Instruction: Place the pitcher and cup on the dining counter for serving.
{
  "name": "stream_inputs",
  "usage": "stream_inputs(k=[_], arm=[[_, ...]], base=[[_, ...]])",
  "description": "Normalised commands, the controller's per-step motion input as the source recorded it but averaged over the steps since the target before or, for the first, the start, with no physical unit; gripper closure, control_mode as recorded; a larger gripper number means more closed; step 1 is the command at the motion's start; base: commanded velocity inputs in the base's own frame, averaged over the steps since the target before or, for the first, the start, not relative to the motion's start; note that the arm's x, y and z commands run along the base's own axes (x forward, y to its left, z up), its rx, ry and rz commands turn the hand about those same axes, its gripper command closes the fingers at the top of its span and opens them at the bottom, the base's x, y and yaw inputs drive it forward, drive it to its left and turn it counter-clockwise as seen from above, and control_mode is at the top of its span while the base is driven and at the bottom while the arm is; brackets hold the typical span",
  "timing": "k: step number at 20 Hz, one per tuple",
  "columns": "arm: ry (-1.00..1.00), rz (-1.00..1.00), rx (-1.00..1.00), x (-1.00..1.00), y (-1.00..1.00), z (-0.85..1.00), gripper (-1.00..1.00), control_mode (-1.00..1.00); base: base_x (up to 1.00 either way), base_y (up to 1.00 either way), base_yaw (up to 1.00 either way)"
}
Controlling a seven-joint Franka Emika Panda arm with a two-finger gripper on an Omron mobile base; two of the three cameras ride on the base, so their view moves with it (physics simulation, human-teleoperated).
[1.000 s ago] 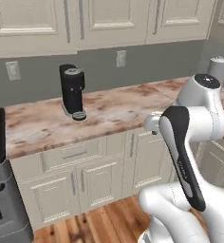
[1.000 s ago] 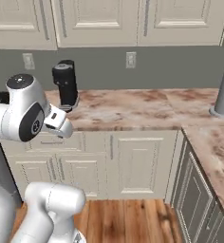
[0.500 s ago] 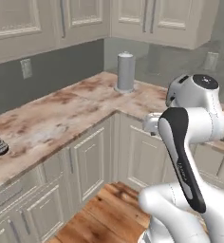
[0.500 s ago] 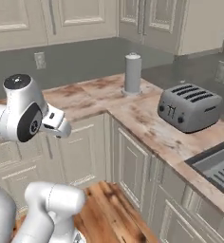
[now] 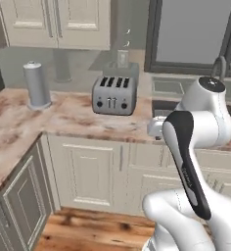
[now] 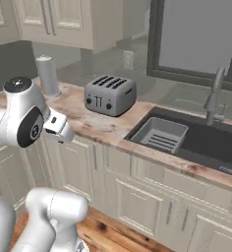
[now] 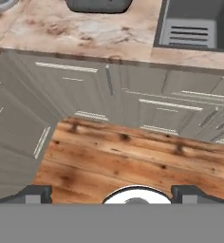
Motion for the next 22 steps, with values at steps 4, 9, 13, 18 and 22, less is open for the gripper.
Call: stream_inputs(k=[4,9,13,18,22], arm=[[0.00,0.00,0.00,0.00,0.00,0.00,-1.00,1.00],[0.00,0.00,0.00,0.00,0.00,0.00,-1.00,1.00],[0.00,0.00,0.00,0.00,0.00,0.00,-1.00,1.00],[0.00,0.00,0.00,0.00,0.00,0.00,-1.00,1.00],[0.00,0.00,0.00,0.00,0.00,0.00,-1.00,1.00]], base=[[0.00,-0.55,-0.66],[0.00,-0.78,-0.47],[0.00,-1.00,-0.30],[0.00,-1.00,-0.25],[0.04,-1.00,-0.21]])
